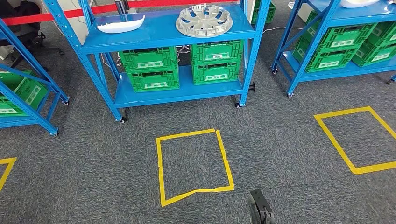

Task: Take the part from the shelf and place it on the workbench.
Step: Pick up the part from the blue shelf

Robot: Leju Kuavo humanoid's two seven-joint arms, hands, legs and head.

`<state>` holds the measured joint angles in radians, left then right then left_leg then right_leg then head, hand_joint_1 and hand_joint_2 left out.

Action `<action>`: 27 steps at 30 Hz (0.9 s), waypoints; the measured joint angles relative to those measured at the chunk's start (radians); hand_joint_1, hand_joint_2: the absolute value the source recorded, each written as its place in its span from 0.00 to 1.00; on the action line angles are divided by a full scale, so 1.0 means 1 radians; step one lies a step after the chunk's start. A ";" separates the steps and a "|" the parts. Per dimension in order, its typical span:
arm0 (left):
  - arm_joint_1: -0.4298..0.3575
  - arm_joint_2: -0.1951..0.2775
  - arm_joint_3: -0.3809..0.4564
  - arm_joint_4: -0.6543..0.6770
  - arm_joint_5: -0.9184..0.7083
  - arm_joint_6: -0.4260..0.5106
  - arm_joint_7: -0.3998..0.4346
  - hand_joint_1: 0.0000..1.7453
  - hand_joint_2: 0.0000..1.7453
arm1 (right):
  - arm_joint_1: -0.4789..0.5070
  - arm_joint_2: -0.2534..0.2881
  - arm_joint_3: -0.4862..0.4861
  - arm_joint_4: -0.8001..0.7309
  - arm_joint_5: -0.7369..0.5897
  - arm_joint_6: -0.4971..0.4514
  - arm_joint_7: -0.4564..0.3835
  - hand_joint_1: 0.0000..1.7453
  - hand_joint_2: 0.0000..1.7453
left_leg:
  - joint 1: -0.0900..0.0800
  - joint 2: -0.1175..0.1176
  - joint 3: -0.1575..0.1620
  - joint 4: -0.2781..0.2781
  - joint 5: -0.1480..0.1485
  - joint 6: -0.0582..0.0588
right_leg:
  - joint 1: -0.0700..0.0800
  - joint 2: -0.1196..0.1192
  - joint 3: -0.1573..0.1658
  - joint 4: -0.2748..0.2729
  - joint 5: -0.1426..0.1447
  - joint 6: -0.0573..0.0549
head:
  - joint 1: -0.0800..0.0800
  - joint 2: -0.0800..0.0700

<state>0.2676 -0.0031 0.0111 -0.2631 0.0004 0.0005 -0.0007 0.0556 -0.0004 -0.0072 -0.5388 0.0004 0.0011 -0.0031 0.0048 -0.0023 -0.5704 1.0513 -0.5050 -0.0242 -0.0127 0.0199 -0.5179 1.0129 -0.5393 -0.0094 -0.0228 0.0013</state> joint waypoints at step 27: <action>0.032 0.002 0.000 0.022 0.000 0.000 0.002 0.00 0.00 | -0.032 0.000 0.001 -0.015 0.000 0.000 -0.002 0.00 0.00 | 0.000 -0.011 -0.118 0.229 -0.112 -0.008 | 0.000 0.019 -0.017 -0.011 0.028 -0.010 | 0.007 0.000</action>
<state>0.2992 -0.0013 0.0107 -0.2408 0.0004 0.0004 0.0017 0.0238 -0.0008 -0.0065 -0.5534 0.0004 0.0011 -0.0050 0.0052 -0.0134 -0.6888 1.2805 -0.6167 -0.0322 -0.0132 0.0390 -0.5345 1.0022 -0.5110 -0.0193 -0.0157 0.0014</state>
